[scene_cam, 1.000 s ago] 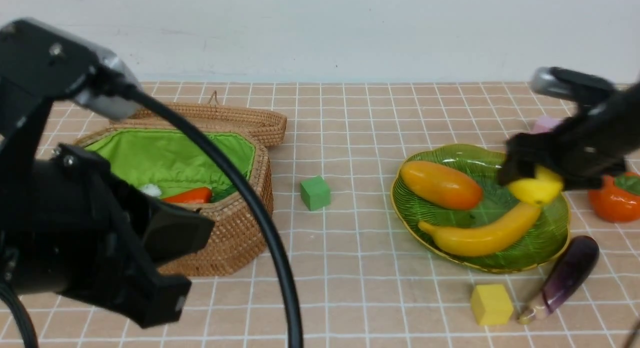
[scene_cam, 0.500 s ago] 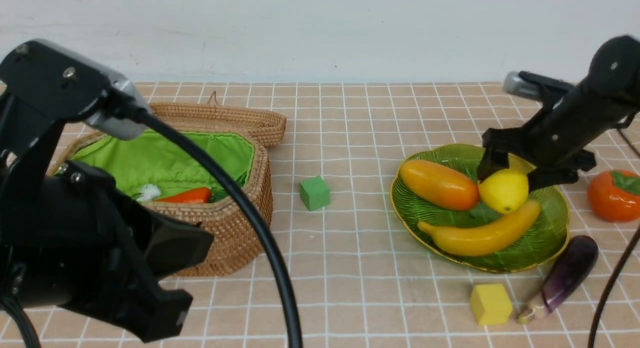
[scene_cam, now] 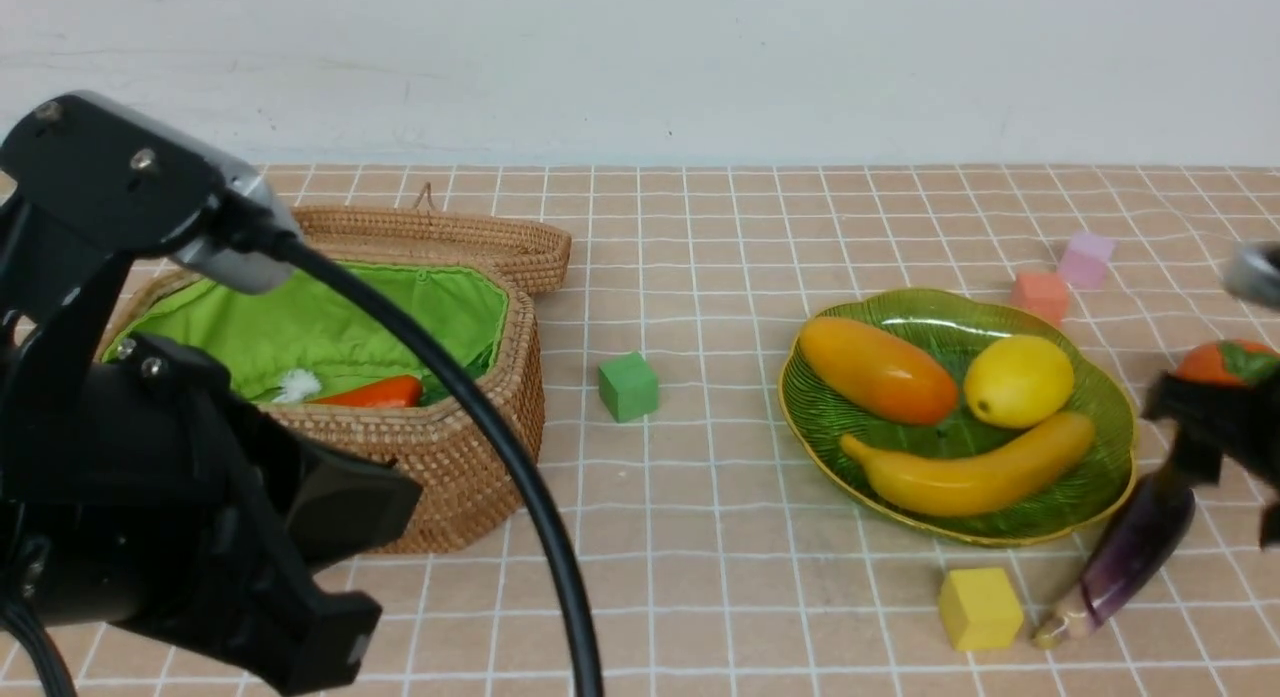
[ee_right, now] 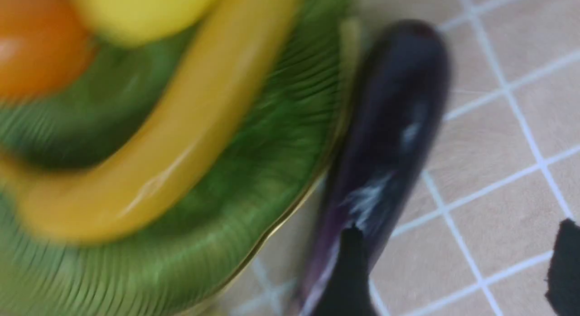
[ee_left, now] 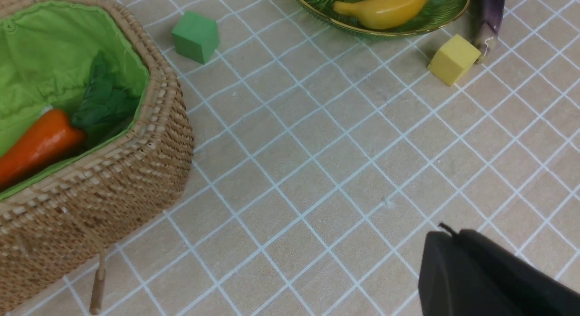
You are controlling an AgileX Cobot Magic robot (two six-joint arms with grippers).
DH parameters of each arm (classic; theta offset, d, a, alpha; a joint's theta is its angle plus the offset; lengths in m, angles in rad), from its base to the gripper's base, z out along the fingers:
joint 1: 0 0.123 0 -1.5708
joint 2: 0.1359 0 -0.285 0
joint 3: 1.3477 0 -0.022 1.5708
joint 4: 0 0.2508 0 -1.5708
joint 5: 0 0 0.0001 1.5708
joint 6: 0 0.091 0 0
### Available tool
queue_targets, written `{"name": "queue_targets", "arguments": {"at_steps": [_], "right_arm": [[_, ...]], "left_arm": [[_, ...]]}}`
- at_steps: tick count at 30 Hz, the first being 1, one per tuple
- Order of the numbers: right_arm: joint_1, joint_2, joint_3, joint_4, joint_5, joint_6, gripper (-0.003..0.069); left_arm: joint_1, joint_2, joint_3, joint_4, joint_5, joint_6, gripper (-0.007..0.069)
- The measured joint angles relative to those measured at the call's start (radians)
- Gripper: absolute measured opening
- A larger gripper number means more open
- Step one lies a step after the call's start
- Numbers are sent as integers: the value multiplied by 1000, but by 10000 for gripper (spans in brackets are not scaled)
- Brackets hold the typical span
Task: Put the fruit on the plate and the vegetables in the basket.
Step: Grab an eggplant with your right arm and place it in the basket on the left.
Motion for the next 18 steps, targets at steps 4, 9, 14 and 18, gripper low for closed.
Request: {"name": "queue_targets", "arguments": {"at_steps": [4,9,14,18], "right_arm": [[-29,42,55,74,-90,-7,619],[-29,106,58,186,-117,-102,617],[-29,122,58,268,-121,-210,593],[-29,154,58,271,-144,-246,591]], "left_arm": [[0,0,0,-9,1,0,-13],[0,0,0,-15,3,0,-12],[0,0,0,-15,4,0,-10],[0,0,0,-20,5,0,-9]]}}
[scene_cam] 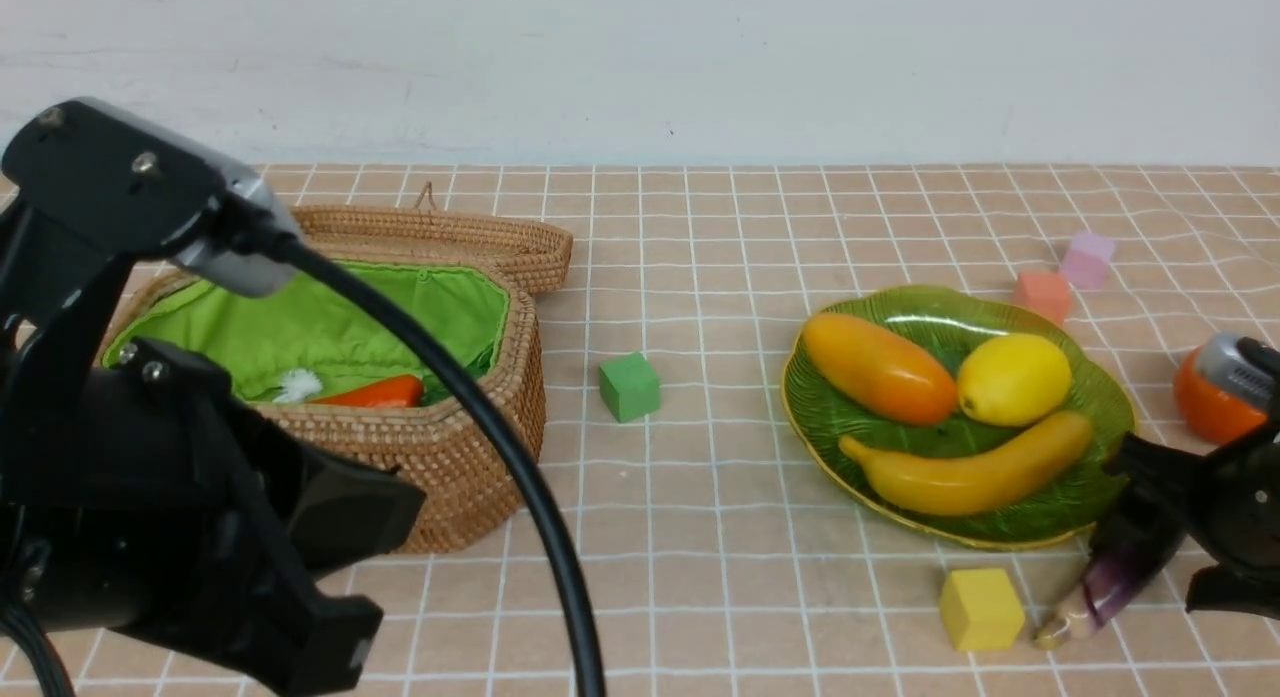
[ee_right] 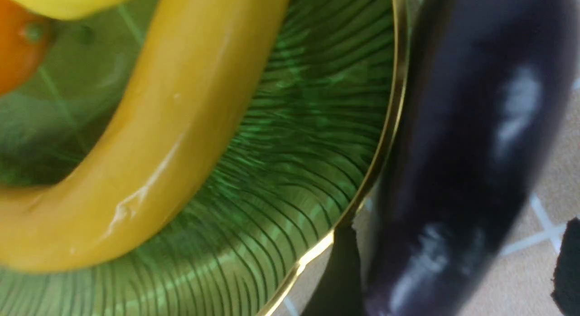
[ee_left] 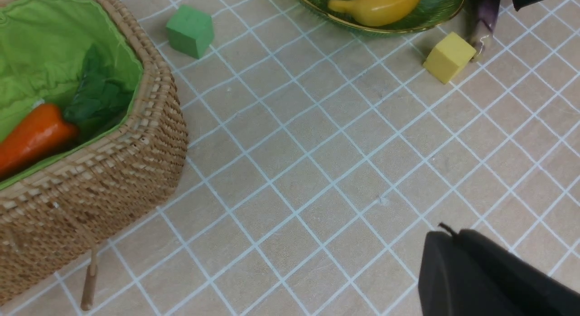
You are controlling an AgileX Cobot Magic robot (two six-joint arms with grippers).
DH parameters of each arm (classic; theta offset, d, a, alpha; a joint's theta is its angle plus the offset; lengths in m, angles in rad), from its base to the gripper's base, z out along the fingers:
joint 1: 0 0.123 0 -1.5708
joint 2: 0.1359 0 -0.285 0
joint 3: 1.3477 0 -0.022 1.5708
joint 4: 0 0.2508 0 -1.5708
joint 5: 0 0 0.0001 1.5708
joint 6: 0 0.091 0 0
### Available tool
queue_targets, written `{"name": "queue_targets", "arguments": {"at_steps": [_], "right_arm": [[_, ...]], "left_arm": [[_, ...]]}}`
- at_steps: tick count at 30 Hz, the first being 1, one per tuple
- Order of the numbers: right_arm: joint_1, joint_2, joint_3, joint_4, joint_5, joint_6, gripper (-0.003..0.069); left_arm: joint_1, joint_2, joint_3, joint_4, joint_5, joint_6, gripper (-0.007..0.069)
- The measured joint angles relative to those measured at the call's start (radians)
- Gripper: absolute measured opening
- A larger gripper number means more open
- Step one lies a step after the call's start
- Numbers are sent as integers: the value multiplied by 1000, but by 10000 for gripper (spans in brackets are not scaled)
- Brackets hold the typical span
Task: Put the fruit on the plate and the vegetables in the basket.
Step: Grab an eggplant with your right arm and place it in the basket on the left.
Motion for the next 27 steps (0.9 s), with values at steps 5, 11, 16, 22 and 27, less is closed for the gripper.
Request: {"name": "queue_targets", "arguments": {"at_steps": [5,11,16,22,27], "right_arm": [[0,44,-4,-22,-13,-7,587],[0,53,-11,-37,-11,-8,536],[0,59,-25,-61,23,-28,435],[0,52,-110,-117,249,-81,363],[88,-44,-291,-79,427,-130,363]], "left_arm": [[0,0,0,-15,1,0,-9],[0,0,0,-24,8,0,-5],[0,0,0,-22,13,6,-2],[0,-31,3,108,40,-56,0],[0,-114,3,368,99,-325,0]]}}
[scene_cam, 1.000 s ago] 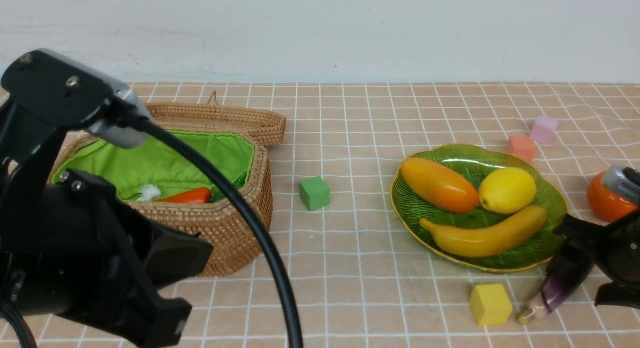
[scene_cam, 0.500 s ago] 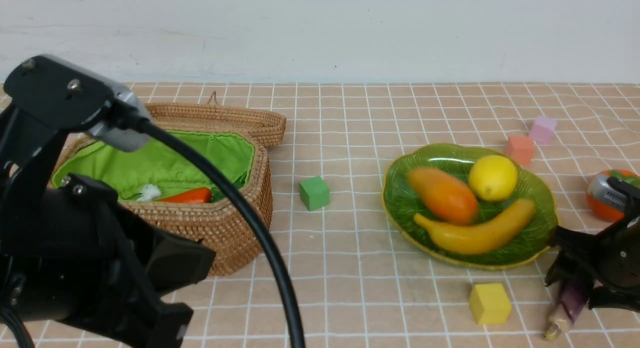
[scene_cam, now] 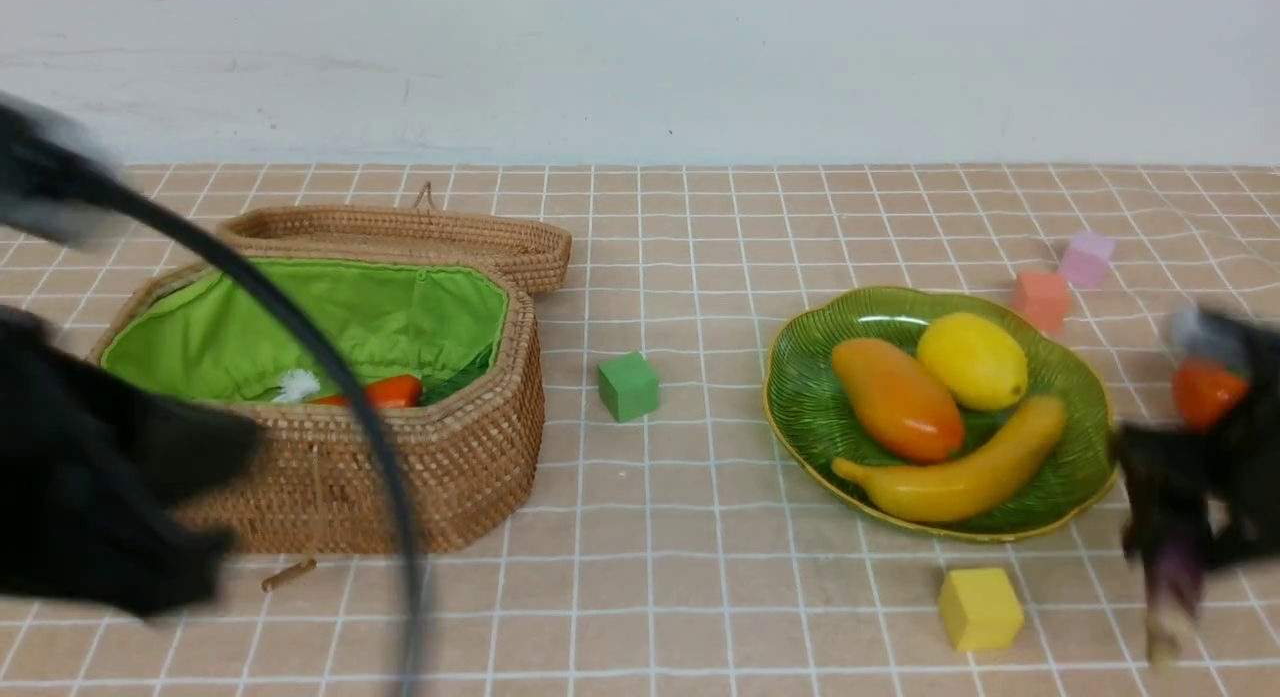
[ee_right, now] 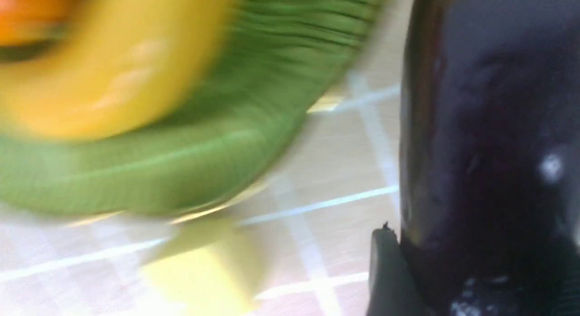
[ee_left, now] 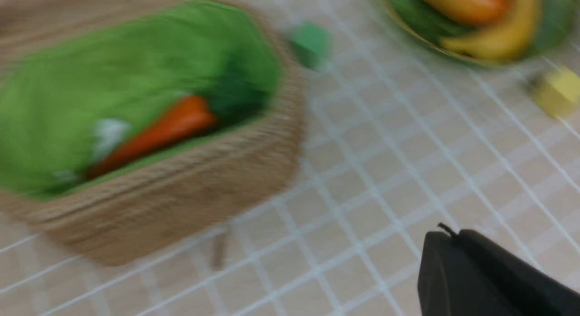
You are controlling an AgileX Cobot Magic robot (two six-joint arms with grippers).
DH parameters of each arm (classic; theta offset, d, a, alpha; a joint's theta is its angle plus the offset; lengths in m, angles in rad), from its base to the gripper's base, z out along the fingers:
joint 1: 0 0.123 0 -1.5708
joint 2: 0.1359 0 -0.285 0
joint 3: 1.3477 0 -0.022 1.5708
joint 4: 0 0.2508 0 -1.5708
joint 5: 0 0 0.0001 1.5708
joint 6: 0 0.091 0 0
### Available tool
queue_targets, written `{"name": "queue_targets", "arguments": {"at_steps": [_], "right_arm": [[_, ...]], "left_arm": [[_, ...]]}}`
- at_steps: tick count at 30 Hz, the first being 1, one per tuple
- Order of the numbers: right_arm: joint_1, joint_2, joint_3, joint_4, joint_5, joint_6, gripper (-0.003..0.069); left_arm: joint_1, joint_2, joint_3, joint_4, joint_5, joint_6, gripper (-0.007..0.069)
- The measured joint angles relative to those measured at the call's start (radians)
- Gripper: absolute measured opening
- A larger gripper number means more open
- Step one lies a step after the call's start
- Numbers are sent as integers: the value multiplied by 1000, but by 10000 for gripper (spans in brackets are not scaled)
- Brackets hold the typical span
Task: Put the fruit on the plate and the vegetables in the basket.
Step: Grab an eggplant with your right arm and place it in the basket on the left, then grab a tomato with your right arm and place it on the plate on the right.
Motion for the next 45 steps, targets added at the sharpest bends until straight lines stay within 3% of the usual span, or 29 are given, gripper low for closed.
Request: {"name": "queue_targets", "arguments": {"at_steps": [4,7,8,9,12,16,18,21,22,24,28,30,32,34,36,37,40,43,45], "right_arm": [[177,12,-215,133,10,-182,363],[369,106,-449,260,-12,-363,363],[393,124,-481,272,-14,-384,363],[487,214,-627,310,-25,-461,363],[589,370,-852,322,-32,-570,363],[654,578,-1111,322,-44,-662,363],[666,652,-1195,321,-45,-680,398],[677,752,-1312,297,-42,-688,586],[678,764,-1330,283,-40,-688,614],[678,772,-1369,229,-5,-665,667],[665,738,-1412,142,108,-552,647],[636,665,-1432,18,261,-404,551],[619,636,-1432,-32,292,-368,496],[556,547,-1391,-145,319,-280,307],[518,503,-1349,-184,319,-253,225],[468,445,-1280,-218,319,-203,145],[314,310,-1050,-279,319,-89,56],[175,240,-872,-285,318,-20,64],[24,208,-707,-261,306,38,129]], "left_arm": [[0,-64,0,127,83,-152,1],[0,-96,0,144,137,-191,0],[0,-99,0,144,142,-192,0],[0,-104,0,142,158,-192,0],[0,-105,0,125,162,-184,0],[0,-104,0,82,162,-140,0],[0,-104,0,65,162,-122,0],[0,-104,0,47,162,-88,0],[0,-104,0,47,162,-81,0],[0,-104,0,45,162,-74,0],[0,-104,0,36,152,-58,0],[0,-104,0,0,123,-9,1],[0,-104,0,-24,102,19,1],[0,-102,0,-118,26,109,1],[0,-101,0,-162,-1,150,1],[0,-101,0,-209,-28,193,1],[0,-94,6,-279,-52,267,2],[0,-93,12,-291,-56,291,2],[0,-93,13,-290,-57,298,4]]}}
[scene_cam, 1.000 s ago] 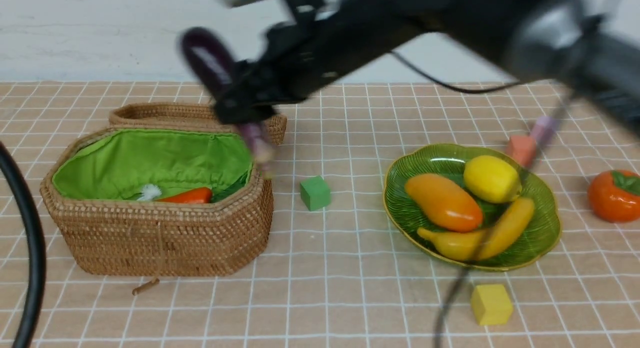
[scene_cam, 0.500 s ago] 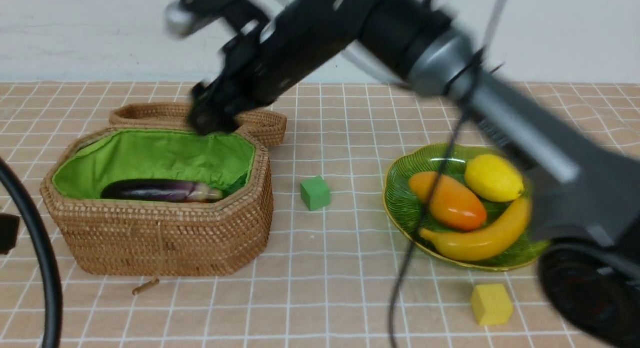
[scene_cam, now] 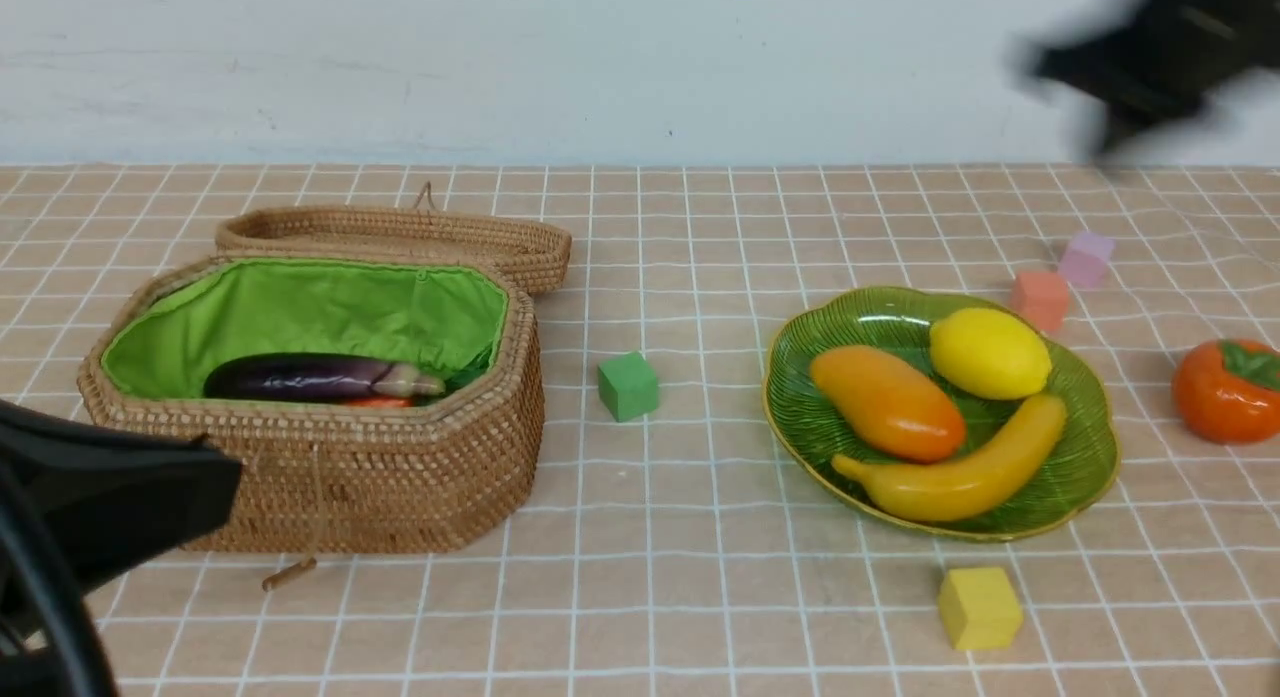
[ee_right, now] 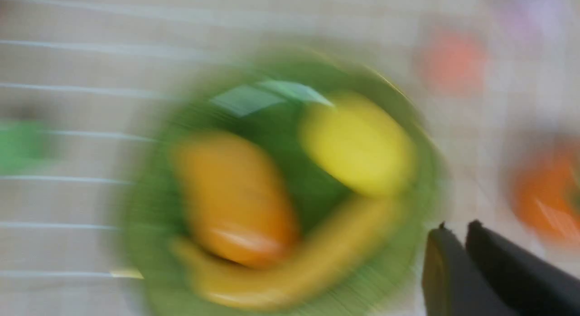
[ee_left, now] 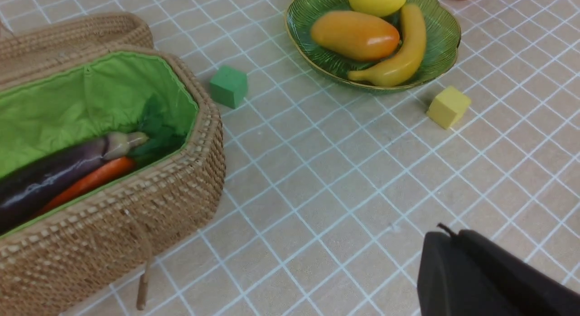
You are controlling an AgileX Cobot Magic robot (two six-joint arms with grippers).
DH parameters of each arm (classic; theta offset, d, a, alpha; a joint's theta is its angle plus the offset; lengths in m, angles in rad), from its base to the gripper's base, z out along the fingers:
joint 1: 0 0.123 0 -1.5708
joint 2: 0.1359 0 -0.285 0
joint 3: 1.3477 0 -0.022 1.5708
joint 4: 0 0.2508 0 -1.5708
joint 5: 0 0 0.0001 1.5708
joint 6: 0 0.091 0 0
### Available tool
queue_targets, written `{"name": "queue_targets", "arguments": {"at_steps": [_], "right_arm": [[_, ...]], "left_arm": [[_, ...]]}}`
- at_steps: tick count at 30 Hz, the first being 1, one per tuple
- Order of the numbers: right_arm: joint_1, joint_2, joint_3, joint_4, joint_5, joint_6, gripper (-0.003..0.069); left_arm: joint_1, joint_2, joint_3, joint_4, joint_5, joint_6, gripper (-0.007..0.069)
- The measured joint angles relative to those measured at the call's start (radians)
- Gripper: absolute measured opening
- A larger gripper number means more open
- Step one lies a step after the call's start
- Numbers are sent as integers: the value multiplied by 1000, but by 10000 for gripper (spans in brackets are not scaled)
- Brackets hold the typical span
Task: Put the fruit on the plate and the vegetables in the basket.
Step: Grab a tomato with your right arm and place it on the plate on the right.
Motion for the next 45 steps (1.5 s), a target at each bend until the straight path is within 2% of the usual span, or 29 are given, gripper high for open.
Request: {"name": "queue_targets", "arguments": {"at_steps": [2,5,7,10,13,17,23,30,34,41,45], "right_arm": [[-130,-2,129,57,-64,35,219],[-275,7,276,173,-197,48,363],[-362,19,352,263,-299,49,494],[-440,53,393,368,-391,6,615],[-471,101,396,461,-441,-65,671],[-476,179,396,593,-540,-159,683],[-476,249,394,682,-580,-217,661],[-458,257,393,711,-614,-281,617],[-439,258,393,731,-637,-396,518],[-438,223,384,708,-574,-436,518],[-406,135,384,703,-525,-449,518]], "left_arm": [[0,0,0,4,-7,1,4],[0,0,0,14,-7,2,5],[0,1,0,19,-7,3,5],[0,1,0,19,-7,4,5],[0,1,0,19,-7,4,5],[0,1,0,19,-7,4,5],[0,1,0,19,-8,1,5],[0,1,0,19,-22,1,6],[0,1,0,19,-43,1,6],[0,1,0,19,-51,0,6],[0,1,0,20,-51,0,6]]}}
